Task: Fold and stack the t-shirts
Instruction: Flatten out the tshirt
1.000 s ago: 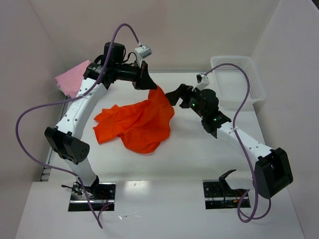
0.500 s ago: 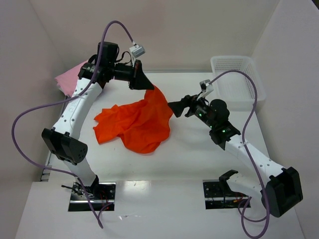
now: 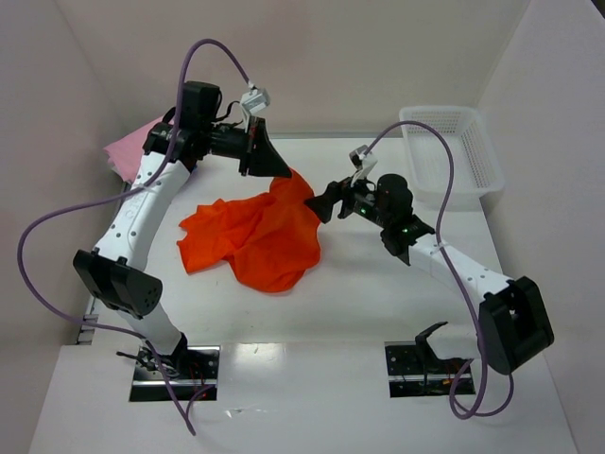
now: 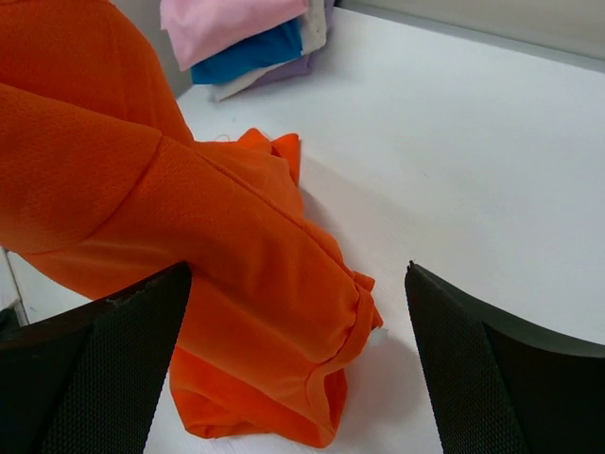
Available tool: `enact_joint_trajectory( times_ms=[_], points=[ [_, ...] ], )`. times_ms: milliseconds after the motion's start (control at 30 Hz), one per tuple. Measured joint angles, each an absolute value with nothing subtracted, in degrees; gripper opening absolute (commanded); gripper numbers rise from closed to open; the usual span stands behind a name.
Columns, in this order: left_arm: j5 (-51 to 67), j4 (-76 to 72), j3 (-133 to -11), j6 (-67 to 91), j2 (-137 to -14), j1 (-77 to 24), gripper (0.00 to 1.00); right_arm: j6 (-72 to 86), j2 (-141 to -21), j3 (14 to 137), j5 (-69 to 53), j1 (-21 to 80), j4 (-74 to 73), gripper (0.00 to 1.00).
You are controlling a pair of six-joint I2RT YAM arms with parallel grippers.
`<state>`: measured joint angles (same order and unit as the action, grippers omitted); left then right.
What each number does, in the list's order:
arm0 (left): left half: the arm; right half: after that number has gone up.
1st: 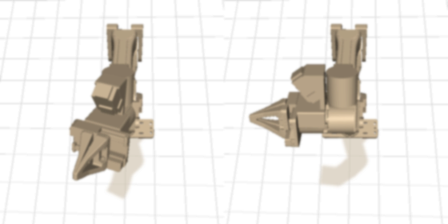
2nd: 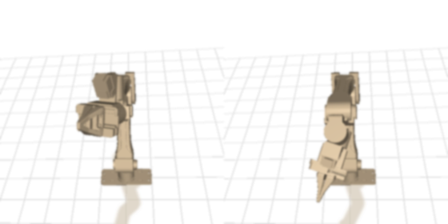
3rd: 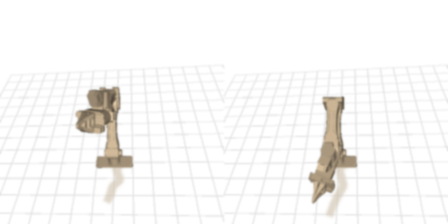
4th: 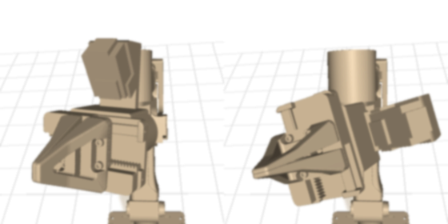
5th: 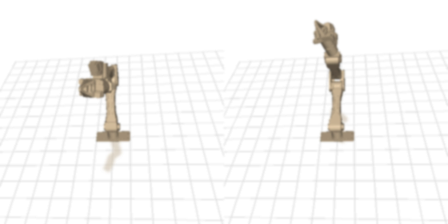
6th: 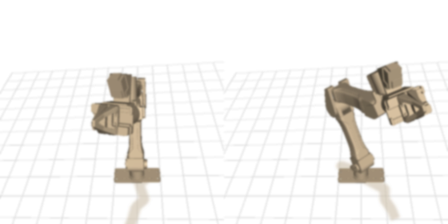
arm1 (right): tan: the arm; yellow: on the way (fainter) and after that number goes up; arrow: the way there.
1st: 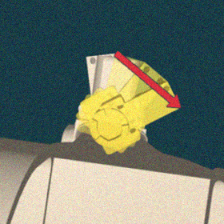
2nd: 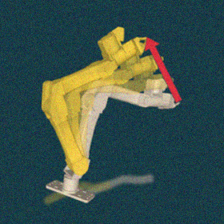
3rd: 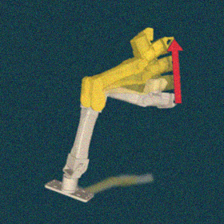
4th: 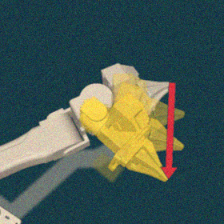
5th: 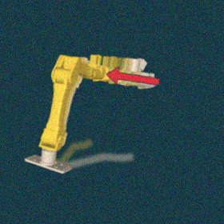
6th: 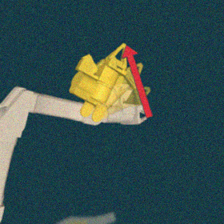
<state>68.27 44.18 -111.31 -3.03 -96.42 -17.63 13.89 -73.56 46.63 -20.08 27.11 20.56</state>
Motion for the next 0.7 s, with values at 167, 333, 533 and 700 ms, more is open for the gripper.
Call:
enact_joint_trajectory(
  times_ms=[167,333,533,700],
  points=[
    [69.8,44.1,-110.5,-3.0,-95.7,-17.5,0.0,12.7,-76.4,48.9,-23.0,27.7,22.7,0.99],
    [70.5,44.1,-109.2,-2.7,-95.7,-17.5,0.0,12.1,-80.2,51.8,-25.1,31.4,24.6,0.9],
    [70.5,43.5,-109.2,-2.6,-95.7,-17.5,0.0,10.8,-81.9,52.7,-26.9,37.0,25.6,0.56],
    [70.6,42.4,-109.1,-2.3,-95.7,-17.5,0.0,10.0,-81.9,52.7,-25.6,37.3,26.2,0.0]
  ],
)
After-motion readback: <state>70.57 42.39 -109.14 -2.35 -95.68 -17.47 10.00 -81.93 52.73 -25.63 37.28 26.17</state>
